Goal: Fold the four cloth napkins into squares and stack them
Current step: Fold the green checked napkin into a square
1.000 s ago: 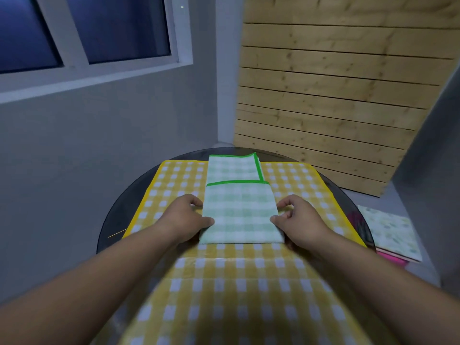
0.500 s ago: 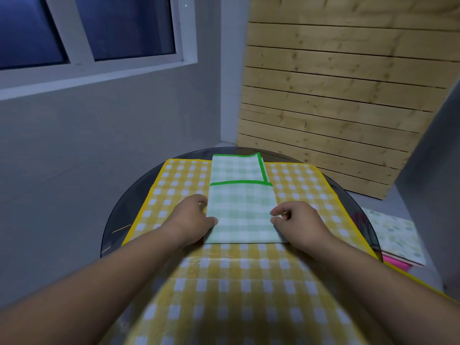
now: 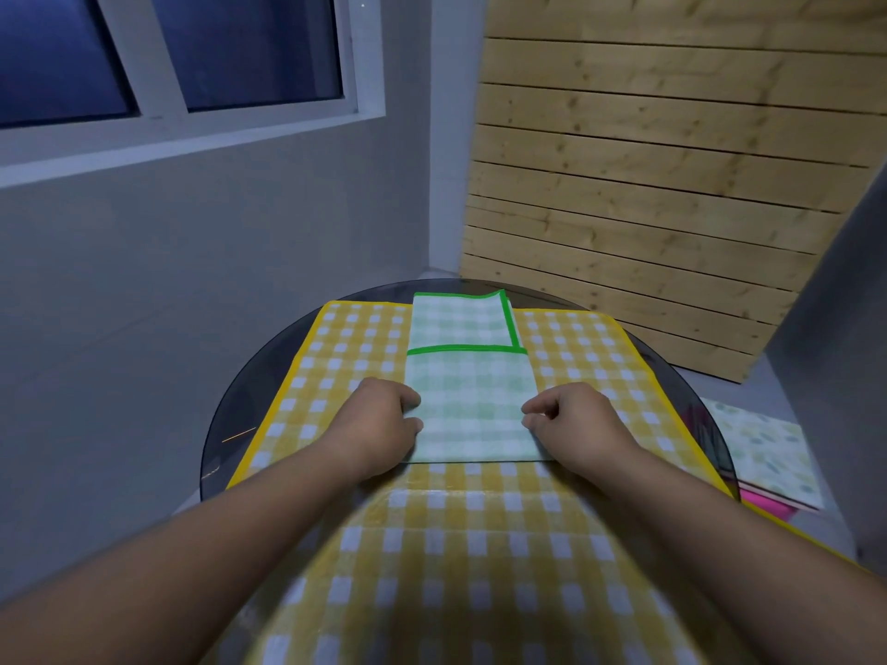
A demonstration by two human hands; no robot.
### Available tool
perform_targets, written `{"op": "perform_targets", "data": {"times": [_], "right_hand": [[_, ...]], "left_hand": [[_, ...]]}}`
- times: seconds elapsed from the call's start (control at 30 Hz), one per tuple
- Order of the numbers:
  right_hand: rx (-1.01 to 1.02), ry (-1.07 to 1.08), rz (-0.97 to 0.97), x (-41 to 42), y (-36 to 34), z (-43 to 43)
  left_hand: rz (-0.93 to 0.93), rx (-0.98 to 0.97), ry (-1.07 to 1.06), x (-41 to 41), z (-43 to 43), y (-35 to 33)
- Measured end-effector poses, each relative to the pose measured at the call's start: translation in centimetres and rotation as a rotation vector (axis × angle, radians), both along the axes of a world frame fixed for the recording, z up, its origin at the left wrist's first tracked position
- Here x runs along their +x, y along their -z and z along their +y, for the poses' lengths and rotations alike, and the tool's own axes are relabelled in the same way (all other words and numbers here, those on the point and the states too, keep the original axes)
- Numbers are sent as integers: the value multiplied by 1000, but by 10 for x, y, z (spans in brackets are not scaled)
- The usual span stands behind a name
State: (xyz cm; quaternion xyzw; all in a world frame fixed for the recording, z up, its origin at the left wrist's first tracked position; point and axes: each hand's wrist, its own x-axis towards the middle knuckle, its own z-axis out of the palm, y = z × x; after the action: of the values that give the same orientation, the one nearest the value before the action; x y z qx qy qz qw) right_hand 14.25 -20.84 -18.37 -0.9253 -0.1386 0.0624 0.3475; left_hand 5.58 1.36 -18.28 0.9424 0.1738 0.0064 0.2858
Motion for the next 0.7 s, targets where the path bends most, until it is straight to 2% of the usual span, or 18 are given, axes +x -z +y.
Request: {"op": "perform_targets", "data": {"times": [0.1, 0.2, 0.27, 0.37, 0.47, 0.53, 0.6, 0.7], "right_hand": [[-14, -12, -4, 0, 2, 1], [-40, -8, -17, -1, 2, 1], [-61, -10, -28, -1, 2, 1], [-109, -22, -69, -7, 0, 1], [-362, -70, -307, -19, 2, 5], [-449, -176, -383, -29, 5, 10], [-493, -280, -317, -36, 13, 15], [-539, -324, -158, -37, 21, 13]], "left_hand": [[5, 188, 36, -5, -7, -1], [-22, 384, 205, -9, -18, -2], [24, 370, 338, -10, -19, 5], [122, 369, 374, -12, -18, 21], [137, 423, 371, -12, -21, 28], [152, 438, 375, -11, -21, 26], [166, 442, 378, -11, -20, 25], [170, 445, 380, -12, -19, 25]]}}
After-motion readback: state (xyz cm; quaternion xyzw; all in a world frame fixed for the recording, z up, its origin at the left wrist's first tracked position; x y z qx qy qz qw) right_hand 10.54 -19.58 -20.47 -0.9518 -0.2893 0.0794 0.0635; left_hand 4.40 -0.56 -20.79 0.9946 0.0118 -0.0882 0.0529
